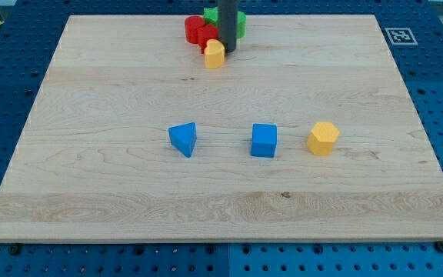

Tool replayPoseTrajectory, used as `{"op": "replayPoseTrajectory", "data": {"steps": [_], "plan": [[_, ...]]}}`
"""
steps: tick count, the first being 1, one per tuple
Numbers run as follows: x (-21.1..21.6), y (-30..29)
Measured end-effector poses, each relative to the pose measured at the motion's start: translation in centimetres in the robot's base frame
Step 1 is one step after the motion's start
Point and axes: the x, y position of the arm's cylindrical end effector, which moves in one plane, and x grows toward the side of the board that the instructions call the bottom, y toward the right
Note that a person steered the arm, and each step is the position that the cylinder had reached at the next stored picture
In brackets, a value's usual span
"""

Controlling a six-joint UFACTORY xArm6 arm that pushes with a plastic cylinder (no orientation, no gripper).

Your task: Move the yellow heart closer to the yellow hexagon

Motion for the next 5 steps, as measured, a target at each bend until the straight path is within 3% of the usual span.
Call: {"op": "replayPoseTrajectory", "data": {"steps": [3,5], "plan": [[1.1,-11.0],[3.2,-7.3]]}}
